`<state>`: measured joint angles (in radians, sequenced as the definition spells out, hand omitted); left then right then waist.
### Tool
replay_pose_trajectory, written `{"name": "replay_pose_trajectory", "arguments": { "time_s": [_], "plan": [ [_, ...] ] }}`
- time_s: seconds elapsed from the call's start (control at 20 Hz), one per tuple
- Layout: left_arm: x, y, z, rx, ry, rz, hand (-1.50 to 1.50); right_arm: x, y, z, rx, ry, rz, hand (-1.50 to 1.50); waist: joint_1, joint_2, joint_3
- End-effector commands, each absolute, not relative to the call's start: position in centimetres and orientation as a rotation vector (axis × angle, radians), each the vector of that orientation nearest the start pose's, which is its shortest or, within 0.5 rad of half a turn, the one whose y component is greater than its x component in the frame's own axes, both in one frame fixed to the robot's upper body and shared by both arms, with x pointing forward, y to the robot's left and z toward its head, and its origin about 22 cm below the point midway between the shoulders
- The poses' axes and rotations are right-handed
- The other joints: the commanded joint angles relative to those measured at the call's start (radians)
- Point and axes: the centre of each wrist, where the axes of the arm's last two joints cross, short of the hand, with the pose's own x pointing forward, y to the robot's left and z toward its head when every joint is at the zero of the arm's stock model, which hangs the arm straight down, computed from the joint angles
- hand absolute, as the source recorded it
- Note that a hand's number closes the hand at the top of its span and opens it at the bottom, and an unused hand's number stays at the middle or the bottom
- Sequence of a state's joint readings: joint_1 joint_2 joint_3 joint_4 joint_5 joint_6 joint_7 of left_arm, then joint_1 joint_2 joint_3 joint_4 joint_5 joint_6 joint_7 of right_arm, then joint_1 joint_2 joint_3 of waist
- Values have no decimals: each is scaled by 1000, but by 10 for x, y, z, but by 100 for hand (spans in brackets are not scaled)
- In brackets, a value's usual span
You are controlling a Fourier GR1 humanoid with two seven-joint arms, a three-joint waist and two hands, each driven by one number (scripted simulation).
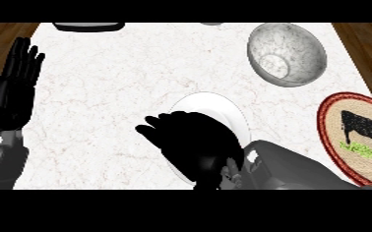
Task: Pick the squash from the plate and place it in the bowl
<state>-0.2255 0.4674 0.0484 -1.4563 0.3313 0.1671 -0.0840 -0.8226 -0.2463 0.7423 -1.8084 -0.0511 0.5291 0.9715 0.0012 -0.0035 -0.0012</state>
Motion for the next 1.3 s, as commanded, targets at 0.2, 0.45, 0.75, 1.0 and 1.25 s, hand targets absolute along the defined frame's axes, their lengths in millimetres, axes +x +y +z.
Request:
{"name": "replay_pose_trajectory", "arguments": {
  "time_s": [0.2, 0.45, 0.75, 1.0, 1.25],
  "plan": [
    [297, 328, 80, 237, -1793, 28, 0, 240, -42, 180, -225, -1082, 1801, -150, -3, 2, 1],
    [289, 348, 96, 232, -1785, 7, 0, 247, -45, 140, -214, -1022, 1780, -150, 3, 3, 1],
    [287, 312, 87, 241, -1776, 31, 0, 251, -47, 109, -271, -999, 1772, -150, 3, 2, 2],
    [294, 329, 81, 248, -1780, 51, 0, 262, -62, 95, -263, -1014, 1772, -150, 1, 4, 1],
    [293, 327, 85, 226, -1799, 33, 0, 268, -65, 89, -215, -1057, 1761, -150, 0, 3, 1]
  ]
}}
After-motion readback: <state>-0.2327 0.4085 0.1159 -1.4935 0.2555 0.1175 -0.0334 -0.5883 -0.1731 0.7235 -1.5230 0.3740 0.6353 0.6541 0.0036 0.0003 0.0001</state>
